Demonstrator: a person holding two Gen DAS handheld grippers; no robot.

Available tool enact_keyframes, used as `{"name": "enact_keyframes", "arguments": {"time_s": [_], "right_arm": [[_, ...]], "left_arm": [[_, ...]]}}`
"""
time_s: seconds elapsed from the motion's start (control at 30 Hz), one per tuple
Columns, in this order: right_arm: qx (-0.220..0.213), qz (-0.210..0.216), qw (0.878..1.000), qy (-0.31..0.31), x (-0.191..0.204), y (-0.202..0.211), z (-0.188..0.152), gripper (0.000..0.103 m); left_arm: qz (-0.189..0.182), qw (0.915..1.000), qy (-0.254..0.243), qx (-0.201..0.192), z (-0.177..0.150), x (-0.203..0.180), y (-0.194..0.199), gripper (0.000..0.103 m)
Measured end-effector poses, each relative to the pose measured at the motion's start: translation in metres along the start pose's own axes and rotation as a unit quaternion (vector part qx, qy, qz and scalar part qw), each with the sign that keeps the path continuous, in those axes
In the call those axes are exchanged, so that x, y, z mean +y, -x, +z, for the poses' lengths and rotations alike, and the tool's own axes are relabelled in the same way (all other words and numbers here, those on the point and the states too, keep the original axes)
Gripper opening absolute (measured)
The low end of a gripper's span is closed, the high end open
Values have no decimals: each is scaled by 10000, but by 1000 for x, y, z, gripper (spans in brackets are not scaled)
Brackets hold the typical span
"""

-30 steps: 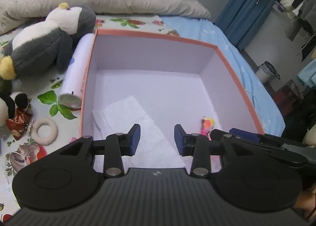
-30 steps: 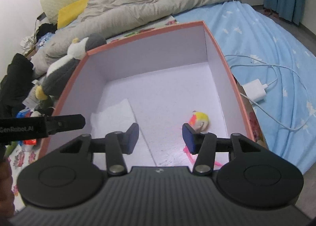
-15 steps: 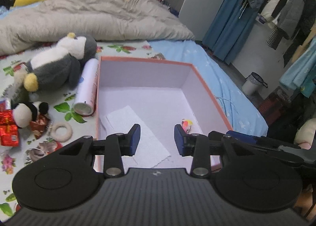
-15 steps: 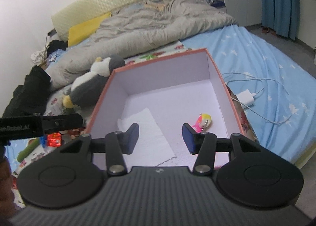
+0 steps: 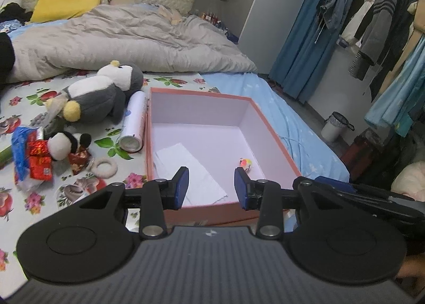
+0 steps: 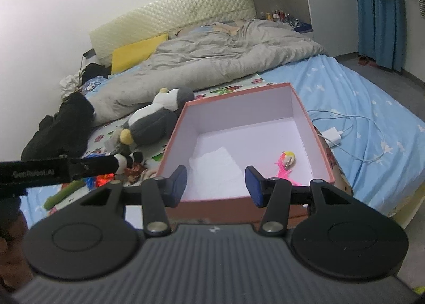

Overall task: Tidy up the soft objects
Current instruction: 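Withdraw both tools from the box back toward the pile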

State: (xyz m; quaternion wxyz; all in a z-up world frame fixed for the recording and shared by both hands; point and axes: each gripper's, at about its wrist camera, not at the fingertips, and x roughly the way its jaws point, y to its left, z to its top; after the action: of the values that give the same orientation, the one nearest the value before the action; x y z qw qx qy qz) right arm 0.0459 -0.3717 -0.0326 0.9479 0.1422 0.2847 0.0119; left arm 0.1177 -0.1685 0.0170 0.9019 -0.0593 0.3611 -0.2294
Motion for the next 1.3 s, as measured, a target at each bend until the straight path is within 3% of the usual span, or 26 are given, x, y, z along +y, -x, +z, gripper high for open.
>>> {"name": "enact_keyframes", "arguments": {"time_s": [0.47, 0.6, 1.1, 1.3], "right_arm": [[122, 323, 9992, 197, 51, 30, -51, 52], [198, 536, 9974, 428, 73, 29, -63, 52], [437, 1103, 9883, 956, 131, 20, -101, 52], [621, 1123, 9847, 1176, 143, 2, -119, 52]], "left_arm": [[238, 9992, 213, -251, -47, 34, 70, 43], [541, 9978, 148, -354, -65, 42, 91, 43], [1274, 9859, 906, -593, -123, 114, 157, 43], [1359, 9831, 1124, -484, -138, 139, 158, 43]]}}
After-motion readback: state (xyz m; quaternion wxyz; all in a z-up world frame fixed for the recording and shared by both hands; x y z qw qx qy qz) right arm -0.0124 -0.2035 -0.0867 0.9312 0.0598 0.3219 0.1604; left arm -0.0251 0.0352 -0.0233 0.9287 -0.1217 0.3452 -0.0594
